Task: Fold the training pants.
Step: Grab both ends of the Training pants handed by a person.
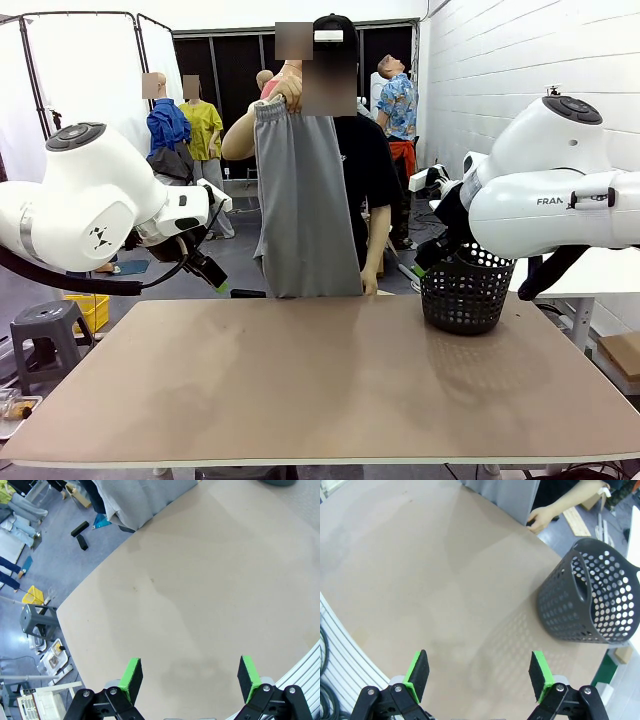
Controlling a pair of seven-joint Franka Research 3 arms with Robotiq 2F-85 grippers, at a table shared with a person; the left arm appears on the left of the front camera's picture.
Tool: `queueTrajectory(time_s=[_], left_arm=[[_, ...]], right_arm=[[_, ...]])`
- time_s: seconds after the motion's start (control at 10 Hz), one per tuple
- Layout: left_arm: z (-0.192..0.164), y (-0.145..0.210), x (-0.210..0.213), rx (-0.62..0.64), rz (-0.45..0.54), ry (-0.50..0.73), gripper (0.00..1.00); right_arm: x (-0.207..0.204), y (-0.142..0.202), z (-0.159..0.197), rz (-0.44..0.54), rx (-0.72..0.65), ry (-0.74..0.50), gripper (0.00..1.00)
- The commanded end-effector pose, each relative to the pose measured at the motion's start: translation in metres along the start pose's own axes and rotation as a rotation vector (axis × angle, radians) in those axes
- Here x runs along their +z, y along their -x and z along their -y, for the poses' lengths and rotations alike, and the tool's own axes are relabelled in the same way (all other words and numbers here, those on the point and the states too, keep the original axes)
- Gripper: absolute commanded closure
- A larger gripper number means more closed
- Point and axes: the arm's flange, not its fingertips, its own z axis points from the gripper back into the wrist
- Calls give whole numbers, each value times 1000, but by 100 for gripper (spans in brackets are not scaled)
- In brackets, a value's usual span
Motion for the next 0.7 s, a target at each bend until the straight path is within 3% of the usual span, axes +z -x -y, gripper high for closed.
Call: queueTrajectory(time_s=[0.0, 0.6], left_arm=[[0, 0, -1, -6, 0, 4, 0], [0, 0, -1, -6, 0, 4, 0]], right_arm=[[-2, 0, 0, -5, 3, 0, 0], [-2, 0, 0, -5, 3, 0, 0]])
